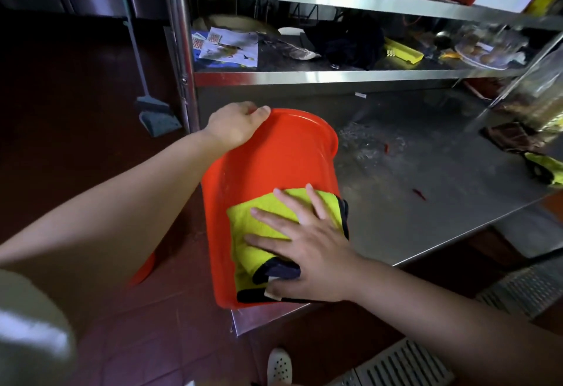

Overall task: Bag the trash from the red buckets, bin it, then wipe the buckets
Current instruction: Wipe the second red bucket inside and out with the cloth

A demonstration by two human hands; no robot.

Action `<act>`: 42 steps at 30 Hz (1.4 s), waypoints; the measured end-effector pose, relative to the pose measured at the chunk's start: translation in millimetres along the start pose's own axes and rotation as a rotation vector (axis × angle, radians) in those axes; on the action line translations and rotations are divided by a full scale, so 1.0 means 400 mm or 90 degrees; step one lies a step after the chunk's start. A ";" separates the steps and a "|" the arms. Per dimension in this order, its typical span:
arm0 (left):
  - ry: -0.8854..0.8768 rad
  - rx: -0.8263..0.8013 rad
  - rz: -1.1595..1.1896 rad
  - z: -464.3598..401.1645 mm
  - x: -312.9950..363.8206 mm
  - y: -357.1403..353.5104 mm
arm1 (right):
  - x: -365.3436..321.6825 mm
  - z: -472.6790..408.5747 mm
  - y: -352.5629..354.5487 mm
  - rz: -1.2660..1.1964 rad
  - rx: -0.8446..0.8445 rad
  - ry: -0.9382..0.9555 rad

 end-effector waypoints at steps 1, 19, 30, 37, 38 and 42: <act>0.007 -0.003 0.016 0.000 -0.012 0.005 | 0.002 -0.007 0.000 -0.010 0.008 0.009; 0.014 0.011 0.305 0.036 -0.163 0.049 | 0.191 -0.319 0.033 -0.044 0.084 -0.117; 0.003 0.008 0.378 -0.003 -0.031 0.028 | -0.006 0.002 -0.010 -0.039 0.007 0.039; 0.008 0.041 0.282 -0.017 -0.083 0.018 | 0.071 -0.101 0.009 -0.102 0.043 -0.017; 0.008 0.047 0.286 -0.017 -0.088 0.020 | 0.094 -0.127 0.012 -0.117 0.056 -0.038; -0.003 0.068 0.313 -0.011 -0.104 0.029 | 0.206 -0.228 0.031 -0.192 0.128 -0.163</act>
Point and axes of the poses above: each hand's wrist, its own z-axis away from the middle knuckle, its own y-axis out of the back of the hand, x = y × z, the point moved 5 cm from there along -z, towards the middle knuckle, and after that the axes turned 4 degrees about -y, right-handed, at the moved point
